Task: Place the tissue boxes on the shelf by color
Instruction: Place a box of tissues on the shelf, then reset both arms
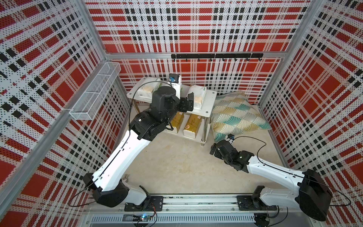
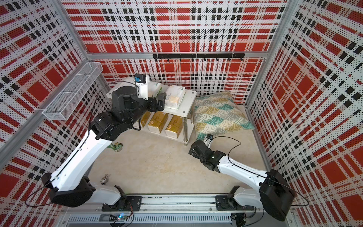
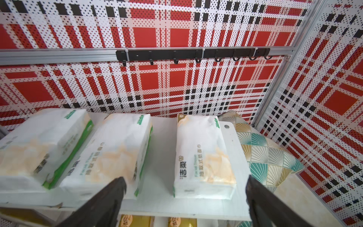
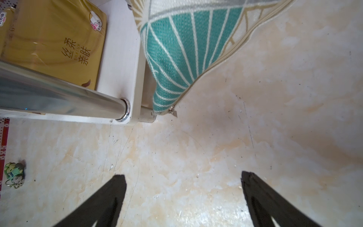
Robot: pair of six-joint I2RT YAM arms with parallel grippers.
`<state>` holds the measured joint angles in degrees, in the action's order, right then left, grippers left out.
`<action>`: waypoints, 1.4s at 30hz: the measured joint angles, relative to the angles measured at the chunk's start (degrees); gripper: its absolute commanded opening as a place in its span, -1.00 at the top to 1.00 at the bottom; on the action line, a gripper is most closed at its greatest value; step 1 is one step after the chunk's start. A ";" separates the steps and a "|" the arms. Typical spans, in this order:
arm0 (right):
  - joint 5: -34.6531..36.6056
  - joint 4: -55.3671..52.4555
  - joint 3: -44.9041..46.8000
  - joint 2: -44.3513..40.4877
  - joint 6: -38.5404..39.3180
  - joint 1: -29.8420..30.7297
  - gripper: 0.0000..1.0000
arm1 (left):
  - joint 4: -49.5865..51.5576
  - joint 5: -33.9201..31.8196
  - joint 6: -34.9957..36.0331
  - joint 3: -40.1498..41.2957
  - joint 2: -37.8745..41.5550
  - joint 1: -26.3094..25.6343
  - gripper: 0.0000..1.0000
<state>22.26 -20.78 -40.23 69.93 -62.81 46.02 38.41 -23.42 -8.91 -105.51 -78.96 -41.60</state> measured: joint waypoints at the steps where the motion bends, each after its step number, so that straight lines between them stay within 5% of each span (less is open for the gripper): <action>1: 0.15 -0.02 -0.07 -0.02 0.15 0.00 -1.00 | -0.13 -0.35 -0.20 1.46 1.55 0.00 -0.98; 15: 8.87 -3.89 -4.76 0.42 7.41 0.00 -1.00 | 3.56 -5.84 -10.25 27.04 20.17 0.96 -0.98; 25: 18.91 -4.55 -6.51 -1.44 22.34 -1.49 -1.00 | -5.46 -3.80 -14.36 55.32 22.18 13.62 -1.00; 36: 18.45 10.78 5.03 -15.67 39.93 -23.21 -1.00 | -29.75 1.20 -13.31 71.87 22.82 35.50 -0.98; 42: 15.08 22.60 12.33 -17.79 45.57 -33.94 -1.00 | -45.07 0.02 -8.44 79.21 19.98 34.95 -0.98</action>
<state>37.34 1.83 -27.90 52.14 -17.23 12.08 -6.66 -23.40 -17.34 -26.30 -58.98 -6.66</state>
